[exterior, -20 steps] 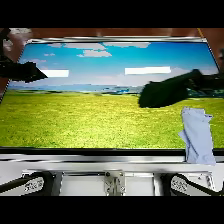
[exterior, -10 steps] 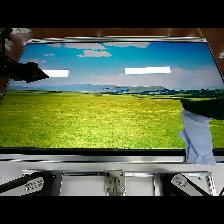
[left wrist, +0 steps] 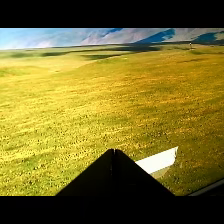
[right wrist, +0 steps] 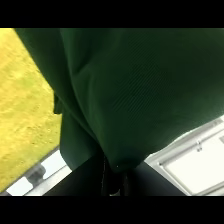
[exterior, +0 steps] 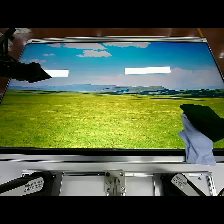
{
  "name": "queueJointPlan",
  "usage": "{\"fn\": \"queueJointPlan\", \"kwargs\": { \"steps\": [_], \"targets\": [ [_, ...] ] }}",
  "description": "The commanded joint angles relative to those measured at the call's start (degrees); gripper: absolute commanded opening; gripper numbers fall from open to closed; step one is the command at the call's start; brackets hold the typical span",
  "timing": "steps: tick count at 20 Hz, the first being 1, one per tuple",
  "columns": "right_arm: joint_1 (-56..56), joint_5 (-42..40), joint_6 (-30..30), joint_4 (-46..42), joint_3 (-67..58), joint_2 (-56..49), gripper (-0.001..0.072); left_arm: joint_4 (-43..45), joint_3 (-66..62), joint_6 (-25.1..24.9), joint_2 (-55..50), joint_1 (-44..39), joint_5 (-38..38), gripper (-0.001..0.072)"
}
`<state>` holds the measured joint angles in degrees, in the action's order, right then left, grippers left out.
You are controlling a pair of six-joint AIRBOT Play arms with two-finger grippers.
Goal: Fold the shirts.
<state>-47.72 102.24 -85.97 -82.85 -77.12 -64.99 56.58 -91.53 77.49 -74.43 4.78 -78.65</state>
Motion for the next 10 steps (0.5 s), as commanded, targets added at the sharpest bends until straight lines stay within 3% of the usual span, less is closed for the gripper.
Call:
{"fn": "queueJointPlan", "kwargs": {
  "steps": [1,8,9,10],
  "targets": [
    [-0.09,1.70,-1.22,-6.67,8.92,4.72,0.0070,0.00,0.02,-1.01,-0.04,-1.11,0.11,0.0032],
    [-0.09,-11.41,-7.80,-12.11,30.38,10.51,0.0090,0.00,0.02,-0.96,-0.04,-2.58,0.11,0.0032],
    [-0.09,-12.83,-9.49,-12.68,31.28,10.51,0.0292,0.00,0.02,-0.96,-0.04,-2.58,0.09,0.0032],
    [-0.09,-13.57,-9.16,-12.70,31.21,10.56,0.0660,0.00,0.02,-0.96,-0.04,-2.58,0.11,0.0032]
  ]
}}
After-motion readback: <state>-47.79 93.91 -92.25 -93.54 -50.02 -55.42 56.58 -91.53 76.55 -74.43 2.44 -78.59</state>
